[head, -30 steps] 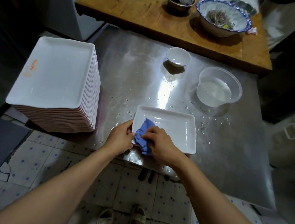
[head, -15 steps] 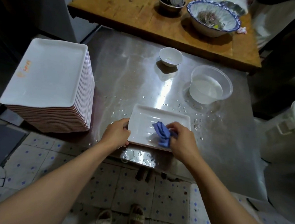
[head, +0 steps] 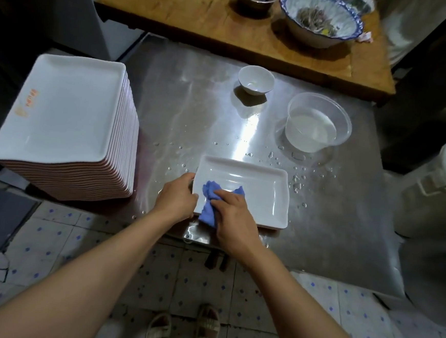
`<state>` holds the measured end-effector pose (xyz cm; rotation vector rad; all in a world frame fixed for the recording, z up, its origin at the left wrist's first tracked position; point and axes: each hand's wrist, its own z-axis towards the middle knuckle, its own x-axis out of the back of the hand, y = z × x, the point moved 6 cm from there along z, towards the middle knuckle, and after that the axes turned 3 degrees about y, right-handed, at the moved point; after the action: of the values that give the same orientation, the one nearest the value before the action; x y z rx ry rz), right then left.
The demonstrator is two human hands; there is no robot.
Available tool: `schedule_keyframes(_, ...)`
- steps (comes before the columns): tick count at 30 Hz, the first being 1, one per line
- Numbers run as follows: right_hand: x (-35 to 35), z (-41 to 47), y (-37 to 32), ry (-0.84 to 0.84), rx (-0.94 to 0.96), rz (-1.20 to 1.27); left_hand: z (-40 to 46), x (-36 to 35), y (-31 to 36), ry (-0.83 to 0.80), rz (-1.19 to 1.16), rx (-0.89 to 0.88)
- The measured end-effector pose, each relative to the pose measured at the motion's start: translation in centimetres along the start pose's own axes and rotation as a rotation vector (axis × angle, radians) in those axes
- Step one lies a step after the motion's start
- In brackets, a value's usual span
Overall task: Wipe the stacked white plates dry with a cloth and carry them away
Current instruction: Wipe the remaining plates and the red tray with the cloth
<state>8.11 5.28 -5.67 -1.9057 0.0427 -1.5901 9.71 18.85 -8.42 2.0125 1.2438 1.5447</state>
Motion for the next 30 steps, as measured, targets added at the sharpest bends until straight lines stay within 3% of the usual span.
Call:
schedule_keyframes(3,1.8,-1.9,3.4,0.061,-0.144,-0.160,0.0,0.0,0.4,-0.008,0.060,-0.015)
schedule_keyframes(6,4.3,-3.4,6.7,0.177,-0.296,-0.163,-0.3,0.0,1.1,0.006,0.166,-0.086)
schedule_keyframes(15,5.2,2.7,8.8,0.180,-0.270,-0.248,-0.5,0.3,1.8,0.052,0.165,-0.090)
schedule_keyframes(24,2.9,-1.7,4.7,-0.038,-0.042,-0.061,-0.9,0.0,2.2,0.141,0.257,-0.052)
schedule_keyframes(30,6.5,-3.0,6.7,-0.128,-0.144,-0.256,-1.4,0.2,2.8,0.156,0.296,-0.070)
